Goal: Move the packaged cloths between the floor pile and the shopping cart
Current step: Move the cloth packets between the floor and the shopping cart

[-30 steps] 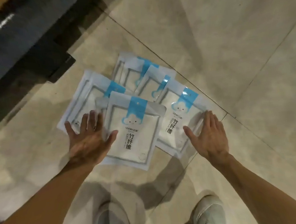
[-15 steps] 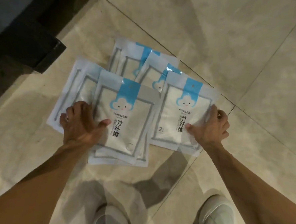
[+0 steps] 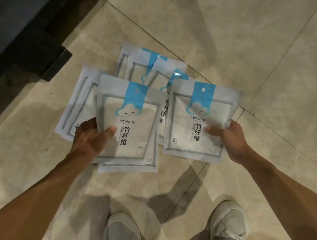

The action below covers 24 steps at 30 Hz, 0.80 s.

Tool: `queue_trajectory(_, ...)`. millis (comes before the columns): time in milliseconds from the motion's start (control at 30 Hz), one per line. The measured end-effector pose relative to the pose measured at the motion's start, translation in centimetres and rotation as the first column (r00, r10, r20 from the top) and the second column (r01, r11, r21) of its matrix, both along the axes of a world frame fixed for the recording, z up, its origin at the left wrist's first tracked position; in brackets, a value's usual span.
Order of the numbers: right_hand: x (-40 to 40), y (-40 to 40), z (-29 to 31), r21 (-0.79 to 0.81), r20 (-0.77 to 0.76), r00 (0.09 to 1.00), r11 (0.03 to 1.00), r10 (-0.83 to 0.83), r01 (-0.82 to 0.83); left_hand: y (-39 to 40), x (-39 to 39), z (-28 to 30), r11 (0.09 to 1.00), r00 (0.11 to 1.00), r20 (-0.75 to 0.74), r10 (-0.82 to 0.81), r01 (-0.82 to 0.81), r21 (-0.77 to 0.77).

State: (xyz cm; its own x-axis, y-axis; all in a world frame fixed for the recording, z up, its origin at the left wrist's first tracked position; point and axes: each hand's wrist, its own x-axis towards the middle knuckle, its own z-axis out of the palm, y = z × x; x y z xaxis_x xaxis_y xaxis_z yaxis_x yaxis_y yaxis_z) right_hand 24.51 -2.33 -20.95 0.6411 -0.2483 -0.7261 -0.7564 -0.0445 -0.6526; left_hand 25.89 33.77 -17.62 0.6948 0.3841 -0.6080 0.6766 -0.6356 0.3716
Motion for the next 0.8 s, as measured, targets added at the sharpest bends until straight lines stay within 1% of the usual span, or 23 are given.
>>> queue_trajectory(67,-0.1,0.0,0.9,0.039,0.018,1.0,0.999,-0.019,0.018,0.3,-0.3,0.7,0.986,0.997,0.011,0.075,-0.073,-0.149)
queue_trajectory(167,0.0,0.0,3.0,0.077,0.018,0.999,0.996,-0.04,0.039,0.9,-0.8,2.3,0.919,0.985,0.035,0.168,-0.144,-0.367)
queue_trajectory(267,0.5,0.0,6.0,0.106,0.038,0.999,0.994,-0.002,-0.002,1.1,-1.2,4.4,0.872,0.975,0.049,0.214,-0.168,-0.46)
queue_trajectory(333,1.0,0.0,8.6,0.086,0.066,0.998,0.996,0.014,-0.019,1.2,-1.3,6.6,0.829,0.97,0.04,0.241,-0.184,-0.528)
queue_trajectory(467,2.4,0.0,14.8,0.078,0.089,0.996,0.997,0.003,-0.01,1.7,-1.1,13.0,0.822,0.956,0.08,0.281,-0.197,-0.535)
queue_trajectory(567,3.4,0.2,20.7,0.098,0.121,0.993,0.995,0.014,-0.026,1.8,-0.9,18.9,0.799,0.932,0.089,0.352,-0.249,-0.547)
queue_trajectory(700,5.0,0.5,30.3,0.13,0.187,0.982,0.99,0.025,-0.05,2.4,-0.9,27.7,0.771,0.902,0.119,0.415,-0.279,-0.573)
queue_trajectory(800,5.9,0.7,38.2,0.133,0.198,0.979,0.988,0.047,-0.074,2.7,-0.6,35.1,0.748,0.887,0.14,0.44,-0.276,-0.604)
